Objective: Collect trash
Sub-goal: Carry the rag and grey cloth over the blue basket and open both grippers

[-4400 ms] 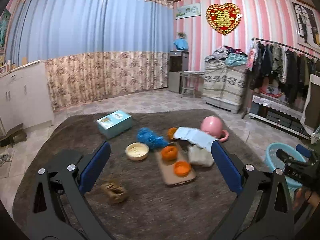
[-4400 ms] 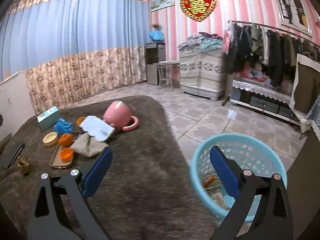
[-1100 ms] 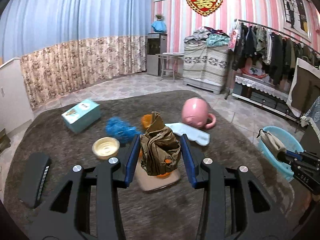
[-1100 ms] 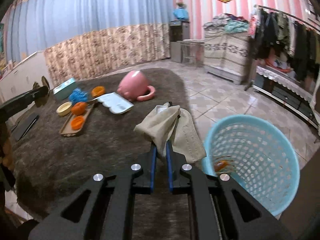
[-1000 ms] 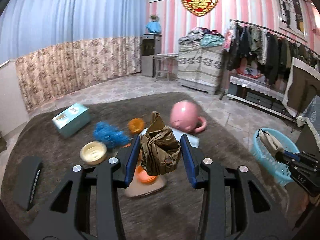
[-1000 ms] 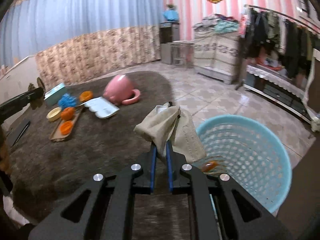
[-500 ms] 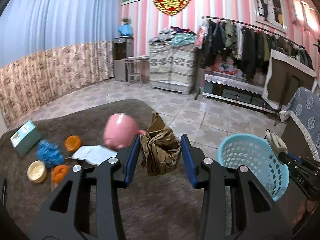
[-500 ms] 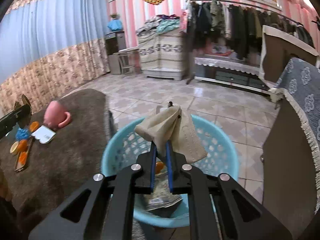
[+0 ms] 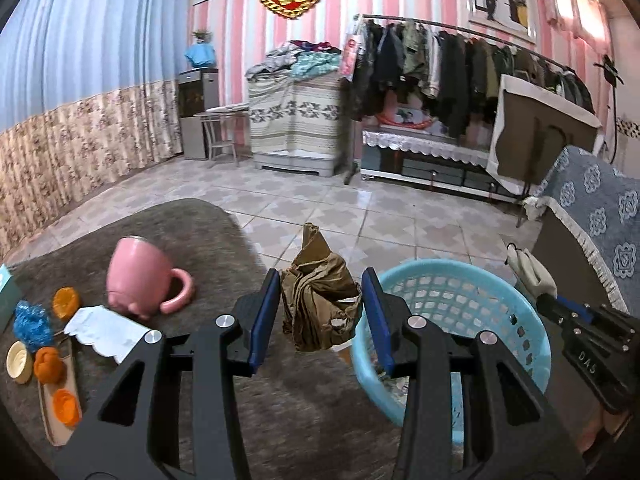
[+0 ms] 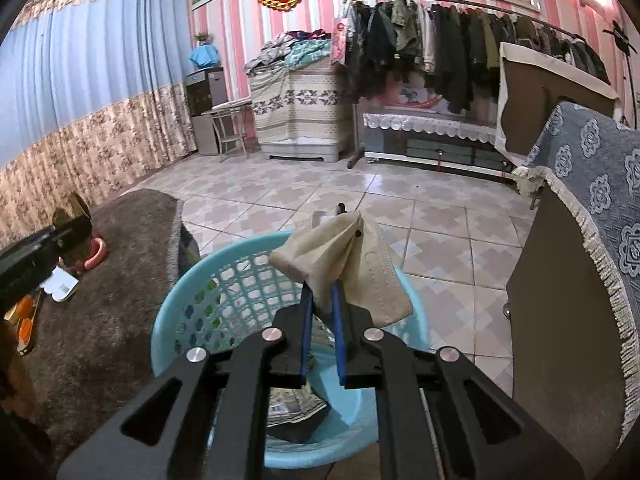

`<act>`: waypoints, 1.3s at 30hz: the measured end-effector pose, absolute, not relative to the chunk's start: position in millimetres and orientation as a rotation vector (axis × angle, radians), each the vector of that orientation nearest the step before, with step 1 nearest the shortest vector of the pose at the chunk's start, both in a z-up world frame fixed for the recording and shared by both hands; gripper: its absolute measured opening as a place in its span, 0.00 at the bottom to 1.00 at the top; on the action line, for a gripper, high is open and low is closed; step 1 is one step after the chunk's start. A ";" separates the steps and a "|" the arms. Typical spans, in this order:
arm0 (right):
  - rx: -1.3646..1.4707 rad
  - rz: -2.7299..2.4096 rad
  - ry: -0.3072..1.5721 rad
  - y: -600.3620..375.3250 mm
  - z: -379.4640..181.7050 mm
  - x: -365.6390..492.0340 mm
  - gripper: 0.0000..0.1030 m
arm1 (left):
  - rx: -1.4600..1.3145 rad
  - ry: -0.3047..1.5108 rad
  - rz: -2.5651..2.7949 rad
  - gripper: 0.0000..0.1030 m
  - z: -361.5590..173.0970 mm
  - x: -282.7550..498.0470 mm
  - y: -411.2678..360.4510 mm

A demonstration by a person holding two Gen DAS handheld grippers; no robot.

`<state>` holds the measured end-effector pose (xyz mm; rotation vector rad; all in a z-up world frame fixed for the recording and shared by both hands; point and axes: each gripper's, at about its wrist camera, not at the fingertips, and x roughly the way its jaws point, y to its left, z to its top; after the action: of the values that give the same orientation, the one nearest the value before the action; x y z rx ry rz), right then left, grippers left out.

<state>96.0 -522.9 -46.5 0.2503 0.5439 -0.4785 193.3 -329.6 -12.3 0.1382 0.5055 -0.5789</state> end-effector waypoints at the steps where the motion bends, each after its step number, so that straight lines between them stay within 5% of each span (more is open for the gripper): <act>1: 0.259 -0.482 0.542 -525.5 -46.2 94.6 0.10 | 0.141 0.506 -0.585 0.40 -12.8 191.9 -334.1; 14: 0.321 -0.523 0.545 -541.9 -51.1 87.3 0.10 | 0.223 0.521 -0.718 0.44 -31.8 187.3 -408.3; 19: 0.318 -0.507 0.553 -541.4 -50.9 91.8 0.10 | 0.235 0.502 -0.687 0.70 -32.6 192.5 -413.3; 25: 0.297 -0.472 0.556 -529.5 -47.5 100.6 0.10 | 0.196 0.499 -0.594 0.90 -26.0 204.0 -384.1; 38: 0.256 -0.426 0.603 -491.3 -52.1 137.2 0.13 | 0.112 0.446 -0.406 0.95 -0.8 208.2 -290.3; 39: 0.253 -0.429 0.608 -489.6 -52.7 138.4 0.19 | 0.111 0.444 -0.400 0.95 -0.1 207.3 -285.8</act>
<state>138.4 -489.6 -52.7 0.2527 0.6083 -0.4291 207.3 -285.8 -0.1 0.1110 0.4436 -0.3999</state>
